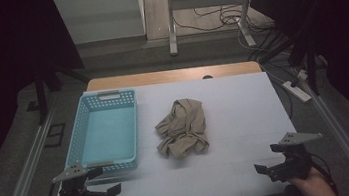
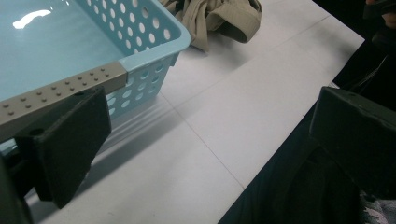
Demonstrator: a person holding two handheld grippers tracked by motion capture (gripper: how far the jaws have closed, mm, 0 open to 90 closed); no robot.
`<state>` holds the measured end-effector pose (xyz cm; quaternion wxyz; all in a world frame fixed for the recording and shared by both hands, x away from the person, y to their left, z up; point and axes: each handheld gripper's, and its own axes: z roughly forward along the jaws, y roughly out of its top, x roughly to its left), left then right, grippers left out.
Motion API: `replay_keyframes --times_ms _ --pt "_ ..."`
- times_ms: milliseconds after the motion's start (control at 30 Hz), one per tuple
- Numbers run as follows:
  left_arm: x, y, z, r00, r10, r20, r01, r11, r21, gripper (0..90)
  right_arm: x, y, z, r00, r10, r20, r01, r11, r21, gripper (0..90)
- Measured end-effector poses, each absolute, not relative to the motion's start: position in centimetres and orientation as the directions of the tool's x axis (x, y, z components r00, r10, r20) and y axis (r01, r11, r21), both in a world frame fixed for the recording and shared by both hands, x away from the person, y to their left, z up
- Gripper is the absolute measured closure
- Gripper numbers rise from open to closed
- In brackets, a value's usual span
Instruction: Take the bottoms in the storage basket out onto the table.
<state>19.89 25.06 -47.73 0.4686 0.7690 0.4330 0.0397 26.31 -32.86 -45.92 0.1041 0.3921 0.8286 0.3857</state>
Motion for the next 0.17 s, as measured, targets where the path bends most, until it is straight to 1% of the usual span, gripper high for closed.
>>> replay_keyframes --times_ms 167 --pt "20.01 25.13 -47.77 0.624 0.695 -0.357 0.632 -0.181 0.754 0.0 26.3 -32.88 -45.94 -0.671 0.73 0.129 0.568 0.394 0.723 1.0"
